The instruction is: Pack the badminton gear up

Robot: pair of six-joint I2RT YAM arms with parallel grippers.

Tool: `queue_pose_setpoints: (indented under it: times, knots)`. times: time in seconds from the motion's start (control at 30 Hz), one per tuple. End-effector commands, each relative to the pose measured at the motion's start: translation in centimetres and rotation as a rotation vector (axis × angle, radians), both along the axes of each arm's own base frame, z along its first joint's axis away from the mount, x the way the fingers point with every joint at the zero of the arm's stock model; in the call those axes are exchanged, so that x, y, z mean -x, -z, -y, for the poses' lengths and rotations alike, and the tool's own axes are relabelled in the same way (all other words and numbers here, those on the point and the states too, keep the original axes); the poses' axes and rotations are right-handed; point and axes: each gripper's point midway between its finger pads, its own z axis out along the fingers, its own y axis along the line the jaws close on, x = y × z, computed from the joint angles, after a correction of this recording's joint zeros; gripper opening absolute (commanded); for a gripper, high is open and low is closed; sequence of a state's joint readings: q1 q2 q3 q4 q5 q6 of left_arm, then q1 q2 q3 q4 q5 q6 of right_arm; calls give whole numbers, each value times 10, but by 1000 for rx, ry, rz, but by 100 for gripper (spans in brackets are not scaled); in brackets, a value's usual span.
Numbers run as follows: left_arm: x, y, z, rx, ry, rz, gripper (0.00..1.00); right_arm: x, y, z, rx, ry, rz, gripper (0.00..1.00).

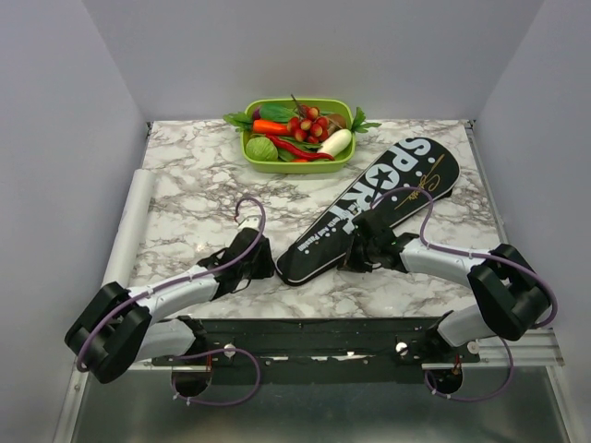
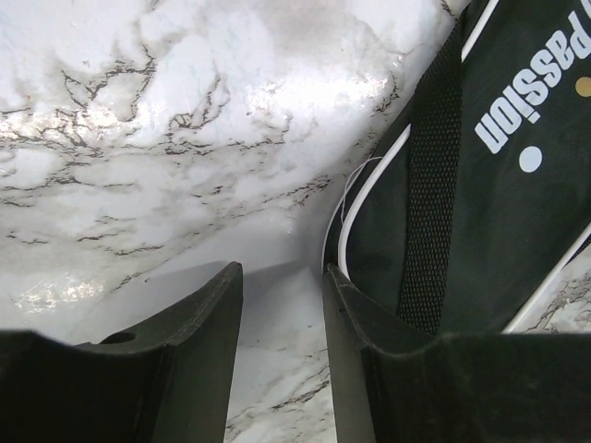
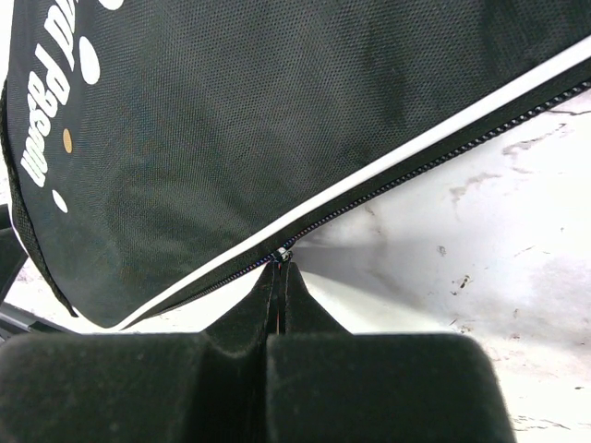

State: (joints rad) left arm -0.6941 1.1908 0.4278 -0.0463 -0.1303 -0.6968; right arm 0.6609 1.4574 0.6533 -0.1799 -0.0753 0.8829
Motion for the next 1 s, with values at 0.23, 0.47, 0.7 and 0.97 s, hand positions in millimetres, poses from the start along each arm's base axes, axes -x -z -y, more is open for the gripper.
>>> queue_pose_setpoints:
  times: [0.23,0.47,0.7,0.97]
  knots:
    - [1,-41,3,71,27,89,39,1,7,1,31,-30,-9,1]
    - [-6,-37,13,60,46,65,39,-1,6,-1,22,-30,-6,1]
    - [-14,-26,28,78,59,42,40,0,9,-3,23,-37,-13,1]
    - [-13,2,42,82,86,-4,38,4,15,-6,33,-62,-21,1]
